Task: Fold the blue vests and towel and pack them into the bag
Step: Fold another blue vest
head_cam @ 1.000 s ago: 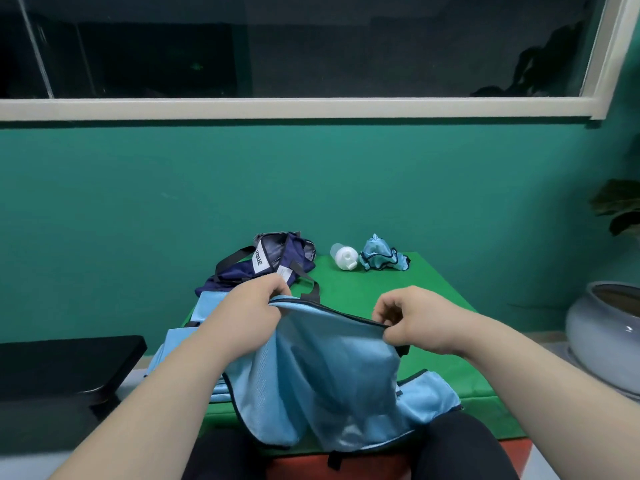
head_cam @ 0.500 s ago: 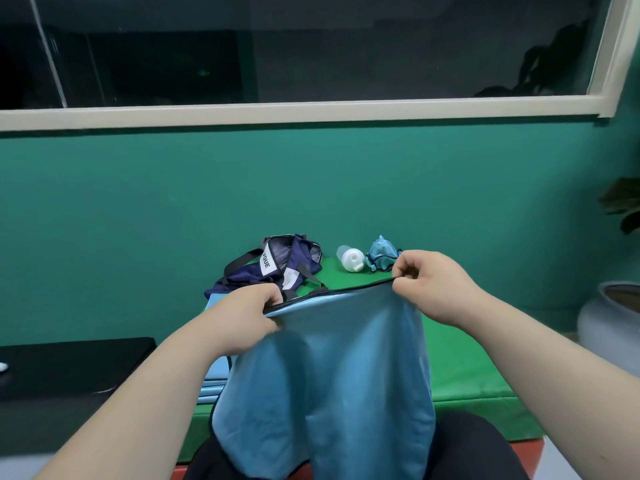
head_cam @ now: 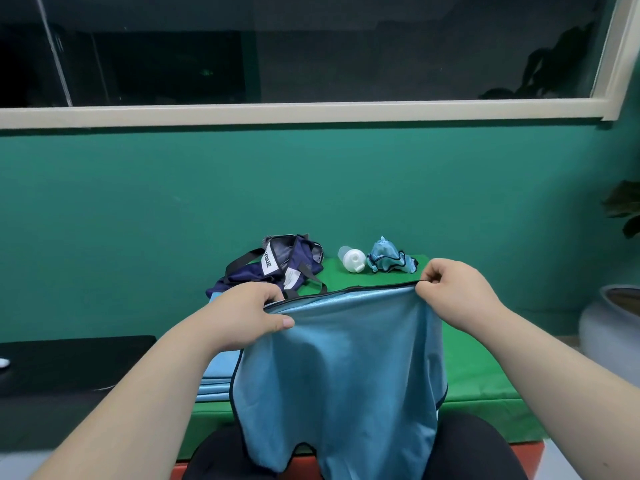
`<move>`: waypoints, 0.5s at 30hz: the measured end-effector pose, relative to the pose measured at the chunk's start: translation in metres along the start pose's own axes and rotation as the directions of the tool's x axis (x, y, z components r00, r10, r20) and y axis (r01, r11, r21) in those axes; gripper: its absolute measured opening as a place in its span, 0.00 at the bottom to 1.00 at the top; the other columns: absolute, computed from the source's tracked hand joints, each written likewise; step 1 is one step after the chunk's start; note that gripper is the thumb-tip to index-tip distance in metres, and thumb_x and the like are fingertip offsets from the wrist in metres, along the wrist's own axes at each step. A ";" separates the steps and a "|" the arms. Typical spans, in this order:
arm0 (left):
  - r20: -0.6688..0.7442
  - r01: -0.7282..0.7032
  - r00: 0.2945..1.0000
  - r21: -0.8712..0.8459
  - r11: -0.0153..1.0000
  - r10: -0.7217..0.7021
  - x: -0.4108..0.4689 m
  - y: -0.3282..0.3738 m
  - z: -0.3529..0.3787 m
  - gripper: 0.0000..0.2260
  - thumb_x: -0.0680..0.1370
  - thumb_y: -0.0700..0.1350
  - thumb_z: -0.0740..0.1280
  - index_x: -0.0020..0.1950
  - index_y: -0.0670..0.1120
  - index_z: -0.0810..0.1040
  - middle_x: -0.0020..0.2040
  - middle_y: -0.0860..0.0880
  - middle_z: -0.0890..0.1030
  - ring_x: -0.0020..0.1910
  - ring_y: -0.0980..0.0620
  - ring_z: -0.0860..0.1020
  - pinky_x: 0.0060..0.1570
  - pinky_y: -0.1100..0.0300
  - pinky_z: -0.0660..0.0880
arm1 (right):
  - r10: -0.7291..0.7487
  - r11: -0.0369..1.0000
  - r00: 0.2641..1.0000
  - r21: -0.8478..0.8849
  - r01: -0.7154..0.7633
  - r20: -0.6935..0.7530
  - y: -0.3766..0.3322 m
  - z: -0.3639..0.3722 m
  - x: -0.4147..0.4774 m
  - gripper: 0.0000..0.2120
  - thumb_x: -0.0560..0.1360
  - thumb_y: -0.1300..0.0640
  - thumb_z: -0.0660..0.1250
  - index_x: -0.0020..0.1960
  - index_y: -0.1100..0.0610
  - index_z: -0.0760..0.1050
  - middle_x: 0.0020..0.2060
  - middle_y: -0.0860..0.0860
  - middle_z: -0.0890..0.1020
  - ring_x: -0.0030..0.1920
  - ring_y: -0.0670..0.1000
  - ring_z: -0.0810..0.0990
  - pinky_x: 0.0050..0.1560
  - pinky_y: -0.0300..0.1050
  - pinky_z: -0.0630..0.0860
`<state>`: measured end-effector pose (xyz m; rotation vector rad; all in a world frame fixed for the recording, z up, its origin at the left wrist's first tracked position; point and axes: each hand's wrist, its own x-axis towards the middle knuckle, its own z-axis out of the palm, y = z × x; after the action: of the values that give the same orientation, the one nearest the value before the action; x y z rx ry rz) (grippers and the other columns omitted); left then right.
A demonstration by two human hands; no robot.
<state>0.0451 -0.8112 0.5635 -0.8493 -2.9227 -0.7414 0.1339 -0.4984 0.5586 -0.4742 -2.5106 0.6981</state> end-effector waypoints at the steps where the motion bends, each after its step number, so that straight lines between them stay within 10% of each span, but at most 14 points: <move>1: 0.003 -0.009 1.000 -0.024 1.000 0.009 0.000 0.001 0.000 0.09 0.75 0.53 0.73 0.41 0.52 0.76 0.34 0.56 0.76 0.31 0.57 0.71 0.33 0.61 0.67 | 0.013 1.000 1.000 -0.012 -0.013 0.014 0.001 0.001 0.000 0.04 0.71 0.57 0.64 0.39 0.52 0.75 0.34 0.47 0.80 0.37 0.49 0.77 0.34 0.43 0.70; 15: 0.025 -0.010 1.000 -0.293 0.956 0.018 0.000 0.001 -0.003 0.07 0.76 0.45 0.73 0.40 0.50 0.78 0.33 0.58 0.78 0.32 0.60 0.72 0.37 0.61 0.68 | 0.125 0.983 0.976 -0.154 -0.098 0.176 0.022 0.008 -0.003 0.04 0.70 0.60 0.62 0.39 0.54 0.75 0.33 0.49 0.79 0.35 0.51 0.75 0.35 0.44 0.72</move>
<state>0.0451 -0.8117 0.5672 -0.9018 -2.8685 -1.1933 0.1369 -0.4849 0.5393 -0.6326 -2.7399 0.6294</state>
